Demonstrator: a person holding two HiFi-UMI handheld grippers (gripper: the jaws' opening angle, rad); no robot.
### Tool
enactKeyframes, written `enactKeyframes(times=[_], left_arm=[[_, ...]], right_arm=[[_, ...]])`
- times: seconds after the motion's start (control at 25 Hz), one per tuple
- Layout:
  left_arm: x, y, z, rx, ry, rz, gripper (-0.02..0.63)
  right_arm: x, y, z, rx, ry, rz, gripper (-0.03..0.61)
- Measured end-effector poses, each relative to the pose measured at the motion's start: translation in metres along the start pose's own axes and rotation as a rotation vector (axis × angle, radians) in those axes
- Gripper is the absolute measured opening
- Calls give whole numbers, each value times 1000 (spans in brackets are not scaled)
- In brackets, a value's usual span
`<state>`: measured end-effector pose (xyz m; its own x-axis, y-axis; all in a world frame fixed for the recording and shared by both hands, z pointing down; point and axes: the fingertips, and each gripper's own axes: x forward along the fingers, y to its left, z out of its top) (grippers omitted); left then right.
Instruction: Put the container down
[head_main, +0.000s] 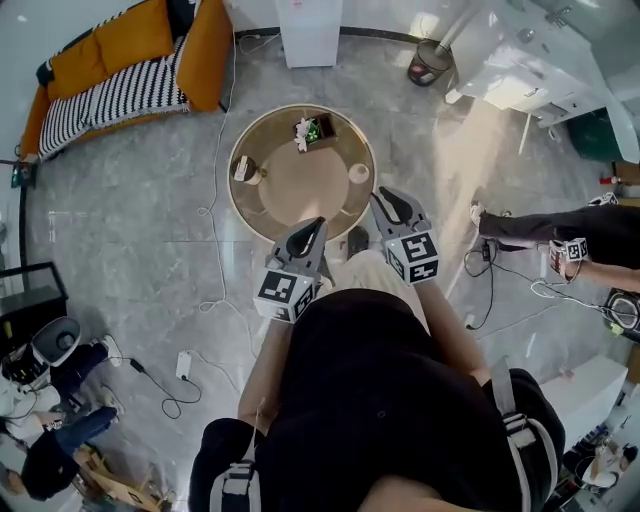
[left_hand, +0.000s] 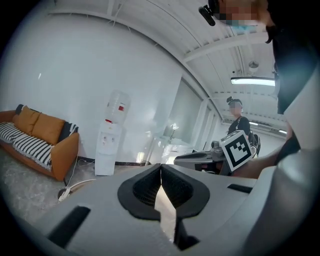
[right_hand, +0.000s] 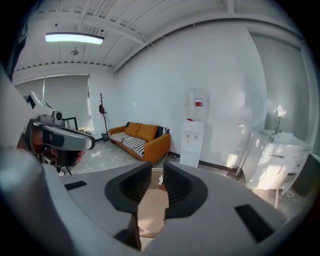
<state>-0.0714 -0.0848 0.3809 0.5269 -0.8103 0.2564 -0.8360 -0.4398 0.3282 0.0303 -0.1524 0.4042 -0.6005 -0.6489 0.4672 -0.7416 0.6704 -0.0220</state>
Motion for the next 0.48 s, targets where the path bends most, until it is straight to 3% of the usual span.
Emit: enactKeyframes(times=[0.48], left_arm=[[-28,11,8,36,-31,-31,20]], right_arm=[[-18,38,19,-1,-79,-27,8]])
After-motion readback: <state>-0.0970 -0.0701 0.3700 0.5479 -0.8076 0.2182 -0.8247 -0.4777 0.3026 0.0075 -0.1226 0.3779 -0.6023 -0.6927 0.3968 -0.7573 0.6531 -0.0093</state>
